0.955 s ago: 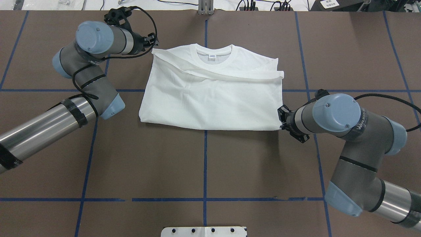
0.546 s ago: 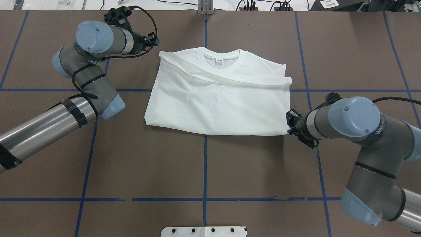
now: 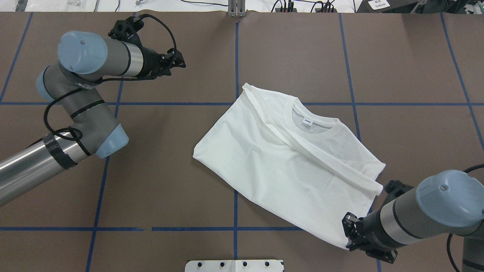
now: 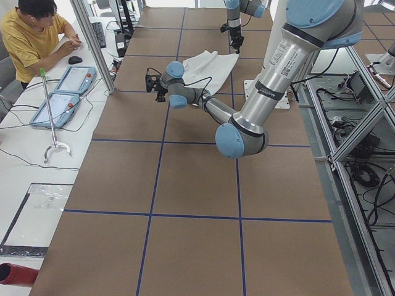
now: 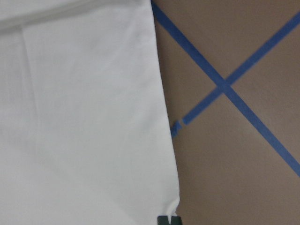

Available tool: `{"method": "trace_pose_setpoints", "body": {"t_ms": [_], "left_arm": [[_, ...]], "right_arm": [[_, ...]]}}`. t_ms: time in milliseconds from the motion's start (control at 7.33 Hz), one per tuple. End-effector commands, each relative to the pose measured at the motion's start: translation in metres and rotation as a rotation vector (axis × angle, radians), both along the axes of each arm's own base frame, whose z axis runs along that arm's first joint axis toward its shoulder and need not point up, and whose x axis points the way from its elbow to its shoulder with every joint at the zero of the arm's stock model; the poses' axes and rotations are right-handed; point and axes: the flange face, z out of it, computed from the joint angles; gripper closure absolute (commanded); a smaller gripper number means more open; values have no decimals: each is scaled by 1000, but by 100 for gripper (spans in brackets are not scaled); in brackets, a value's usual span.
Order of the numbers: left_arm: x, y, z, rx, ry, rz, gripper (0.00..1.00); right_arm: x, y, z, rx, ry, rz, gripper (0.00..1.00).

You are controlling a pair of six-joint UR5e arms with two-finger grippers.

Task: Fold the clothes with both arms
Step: 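Grasp the shirt edge with the right gripper and drag it toward the robot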

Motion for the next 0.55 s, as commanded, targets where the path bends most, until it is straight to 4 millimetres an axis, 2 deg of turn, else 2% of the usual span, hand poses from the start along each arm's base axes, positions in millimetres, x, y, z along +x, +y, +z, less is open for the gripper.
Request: {"method": "trace_pose_setpoints", "body": {"t_ms": [0,136,409], "left_arm": [[15,95,-11,-81,20,123,22],[24,114,-20,-102,0,155,4],[52,147,-23,-219,43,172,0]], "right_arm": [[-13,47,-15,-84,-7,-92,100],[-16,52,-15,-101,2,-91,100],[-16,53,-15,-99,3,-92,100]]}}
